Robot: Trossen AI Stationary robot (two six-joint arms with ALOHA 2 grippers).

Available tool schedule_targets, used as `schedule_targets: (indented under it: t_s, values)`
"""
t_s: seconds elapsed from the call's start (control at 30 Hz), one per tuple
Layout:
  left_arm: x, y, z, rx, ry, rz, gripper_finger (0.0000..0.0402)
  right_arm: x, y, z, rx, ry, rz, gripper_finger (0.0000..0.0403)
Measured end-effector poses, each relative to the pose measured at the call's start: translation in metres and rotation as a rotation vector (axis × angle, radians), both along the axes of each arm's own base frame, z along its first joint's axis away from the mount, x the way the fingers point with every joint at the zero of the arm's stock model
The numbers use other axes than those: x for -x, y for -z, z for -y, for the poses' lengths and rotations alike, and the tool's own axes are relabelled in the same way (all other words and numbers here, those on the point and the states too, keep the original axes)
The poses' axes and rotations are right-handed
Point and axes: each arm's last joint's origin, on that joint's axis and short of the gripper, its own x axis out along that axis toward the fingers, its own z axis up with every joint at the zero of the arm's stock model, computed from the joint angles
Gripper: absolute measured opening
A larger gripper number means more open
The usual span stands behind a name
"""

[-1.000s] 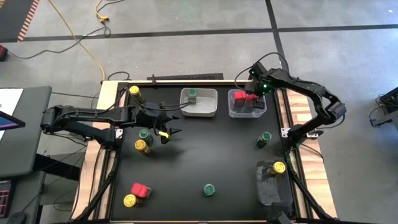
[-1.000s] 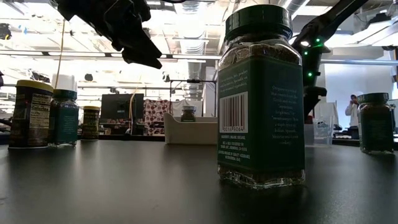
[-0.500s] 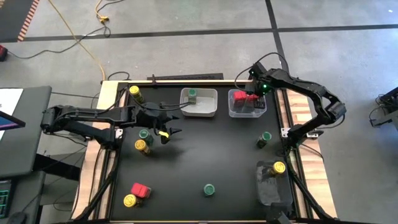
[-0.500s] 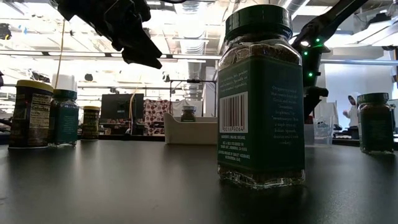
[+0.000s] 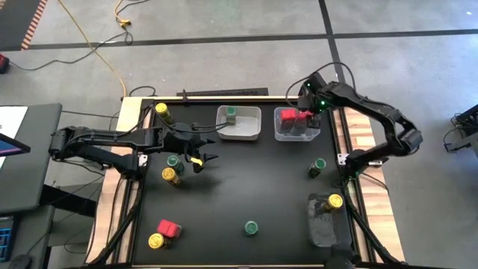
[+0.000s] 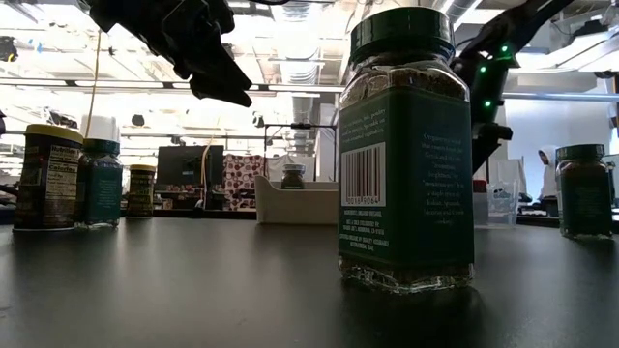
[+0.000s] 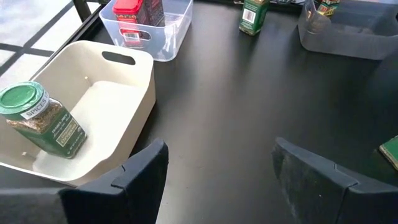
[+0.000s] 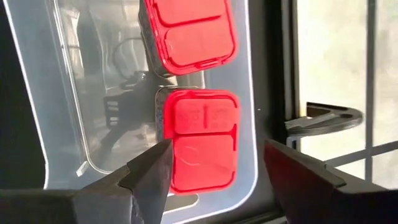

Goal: Sort spices by type
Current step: Put the top red seasoning can into the transparent bin, then put the middle yellow seasoning can into the black bin

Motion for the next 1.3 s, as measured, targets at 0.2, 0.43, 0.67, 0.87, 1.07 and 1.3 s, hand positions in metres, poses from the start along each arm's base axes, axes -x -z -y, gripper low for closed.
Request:
schedule_targets:
  t_s: [0.2,0.43,0.67,0.87,1.07,1.3]
  values:
    - [0.0,0.0,0.0,-0.007,0.004,-0.002,0.0272,0.006,-0.013,-0.008,0.029,0.041,0.045,0.0282]
    - [0.0,0.0,0.0,-0.007,0.004,-0.002,0.0272,0.016,-0.033,-0.021,0.022,0.271,0.184,0.0282]
    - [0.0,0.0,0.0,-0.007,0.004,-0.002,0.0272,0.022,-0.055,-0.05,-0.001,0.445,0.36,0.0282]
    - [0.0,0.0,0.0,-0.002,0.001,-0.001,0.0272,0.012,-0.072,-0.088,-0.037,0.385,0.498,0.0282]
    - [0.0,0.0,0.0,0.006,0.003,0.001,0.0272,-0.005,-0.075,-0.121,-0.177,0.399,0.59,0.0282]
    - [0.0,0.001,0.004,-0.028,0.034,-0.016,0.0278,-0.038,-0.069,-0.157,-0.23,0.334,0.606,0.0282]
